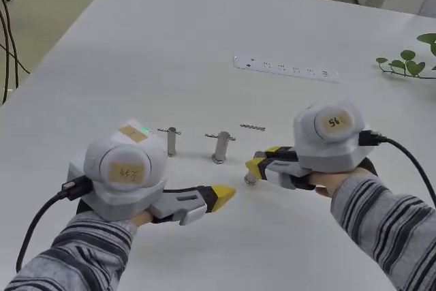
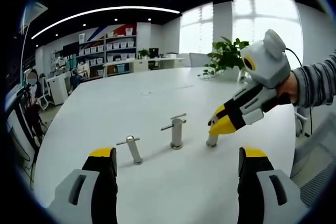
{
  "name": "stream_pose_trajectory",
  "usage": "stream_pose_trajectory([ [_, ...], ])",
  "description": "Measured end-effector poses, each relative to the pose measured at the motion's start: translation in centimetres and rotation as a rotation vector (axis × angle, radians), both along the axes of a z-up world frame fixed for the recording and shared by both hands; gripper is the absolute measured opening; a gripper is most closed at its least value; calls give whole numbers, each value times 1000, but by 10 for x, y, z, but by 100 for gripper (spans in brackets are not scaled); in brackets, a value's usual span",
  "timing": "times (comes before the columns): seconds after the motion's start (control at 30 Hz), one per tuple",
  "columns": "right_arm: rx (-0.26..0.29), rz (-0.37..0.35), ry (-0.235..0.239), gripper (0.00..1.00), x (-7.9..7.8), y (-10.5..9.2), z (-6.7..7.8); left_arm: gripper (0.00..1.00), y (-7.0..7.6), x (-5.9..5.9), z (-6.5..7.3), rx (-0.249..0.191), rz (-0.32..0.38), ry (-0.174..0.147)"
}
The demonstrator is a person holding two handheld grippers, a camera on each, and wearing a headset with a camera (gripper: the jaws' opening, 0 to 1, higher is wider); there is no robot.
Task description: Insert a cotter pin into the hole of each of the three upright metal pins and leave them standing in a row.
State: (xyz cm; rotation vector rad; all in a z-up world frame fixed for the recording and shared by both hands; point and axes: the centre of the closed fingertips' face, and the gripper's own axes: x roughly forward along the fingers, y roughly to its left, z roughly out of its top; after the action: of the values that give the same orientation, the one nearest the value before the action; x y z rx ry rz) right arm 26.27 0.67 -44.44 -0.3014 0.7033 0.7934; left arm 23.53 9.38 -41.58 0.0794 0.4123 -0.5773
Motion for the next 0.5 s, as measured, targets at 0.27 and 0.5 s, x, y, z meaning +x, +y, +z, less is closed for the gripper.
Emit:
stream_pose_trajectory([
  [0.27, 6, 10, 9, 9, -8, 9, -7, 96, 0, 0, 1, 2, 1, -7],
  [0.5, 15, 3, 9, 9, -11, 17, -9, 96, -1, -1, 2, 0, -3, -8],
])
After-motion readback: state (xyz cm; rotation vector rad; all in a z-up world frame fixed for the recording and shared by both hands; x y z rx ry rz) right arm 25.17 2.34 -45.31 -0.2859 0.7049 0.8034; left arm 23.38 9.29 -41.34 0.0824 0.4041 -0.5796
